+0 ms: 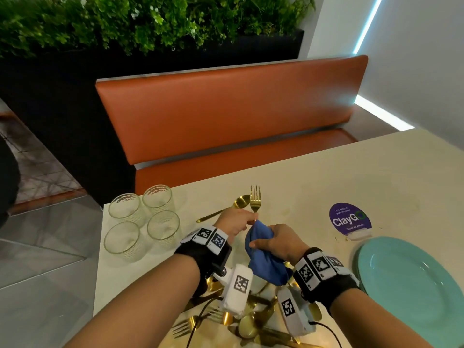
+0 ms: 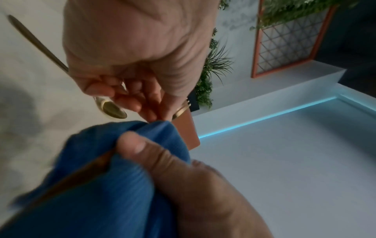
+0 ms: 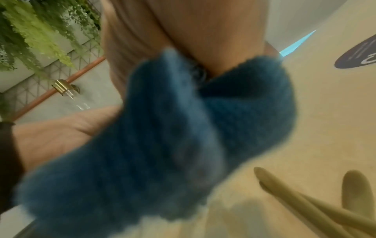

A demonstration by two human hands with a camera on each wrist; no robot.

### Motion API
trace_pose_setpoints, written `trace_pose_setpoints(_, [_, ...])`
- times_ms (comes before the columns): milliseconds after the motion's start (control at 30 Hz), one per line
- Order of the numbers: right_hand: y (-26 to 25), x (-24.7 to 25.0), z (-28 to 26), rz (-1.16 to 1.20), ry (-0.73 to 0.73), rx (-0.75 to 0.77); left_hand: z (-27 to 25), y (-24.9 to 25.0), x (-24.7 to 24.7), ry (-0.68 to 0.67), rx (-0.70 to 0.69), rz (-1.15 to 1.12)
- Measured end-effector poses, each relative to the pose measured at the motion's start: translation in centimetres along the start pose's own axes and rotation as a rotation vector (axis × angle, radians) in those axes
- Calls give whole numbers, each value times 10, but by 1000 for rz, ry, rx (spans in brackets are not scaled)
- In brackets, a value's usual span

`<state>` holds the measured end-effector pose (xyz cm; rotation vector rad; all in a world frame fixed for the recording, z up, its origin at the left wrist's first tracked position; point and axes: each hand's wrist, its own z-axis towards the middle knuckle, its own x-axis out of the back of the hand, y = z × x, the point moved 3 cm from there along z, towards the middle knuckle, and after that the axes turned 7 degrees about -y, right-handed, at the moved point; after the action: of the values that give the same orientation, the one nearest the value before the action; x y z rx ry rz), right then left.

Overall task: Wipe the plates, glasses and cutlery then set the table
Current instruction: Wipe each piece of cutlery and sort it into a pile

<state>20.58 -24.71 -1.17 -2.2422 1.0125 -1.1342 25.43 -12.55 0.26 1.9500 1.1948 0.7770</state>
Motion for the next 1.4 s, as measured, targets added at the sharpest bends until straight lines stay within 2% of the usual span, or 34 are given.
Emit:
trace_pose_setpoints(100, [6, -3, 1, -133, -95, -16, 21, 9, 20, 135, -39, -99])
trace_pose_setpoints(133, [10, 1, 1, -166, -86, -31, 29, 12, 29, 165, -58, -41])
trace_pose_setpoints(200, [20, 18, 2, -193, -9, -67, 42, 15, 46, 176, -84, 272])
trace_pose_setpoints(300, [30, 50, 1, -179, 89, -101, 61, 3, 57, 131, -30, 811])
trace_pose_setpoints(400, [35, 74, 2, -141, 129, -125, 80, -19, 54, 95, 11, 1090])
trace_pose_setpoints(500, [43, 88, 3, -76, 175, -127, 94, -34, 47, 90, -6, 1206])
trace_pose_setpoints(600, [50, 92, -2, 88, 206, -114, 102, -41, 40, 132, -60, 1320])
trace_pose_setpoints(700, [61, 92, -7, 277, 234, -94, 97, -34, 28, 219, -181, 1392])
trace_pose_setpoints(733, [64, 92, -9, 360, 242, -90, 92, -31, 21, 208, -250, 1376])
trace_pose_setpoints(800, [71, 91, -15, 516, 241, -92, 82, -33, -1, 66, -410, 1331])
trace_pose_setpoints(867, [76, 88, -21, 614, 239, -97, 66, -41, -28, -179, -581, 1332])
trace_pose_setpoints(933, [82, 85, -28, 671, 238, -104, 48, -52, -54, -422, -719, 1430])
trace_pose_setpoints(1000, [87, 81, -34, 698, 238, -111, 35, -64, -71, -569, -796, 1558])
trace_pose_setpoints(1067, [91, 77, -43, 729, 234, -106, 28, -71, -79, -609, -881, 1640])
trace_pose_setpoints(1167, [100, 74, -58, 795, 226, -103, 24, -73, -80, -590, -924, 1713])
trace_pose_setpoints(1300, [113, 68, -76, 886, 266, -126, 17, -66, -84, -566, -903, 1799])
trace_pose_setpoints(1400, [119, 60, -88, 906, 262, -140, 14, -63, -87, -576, -811, 1823])
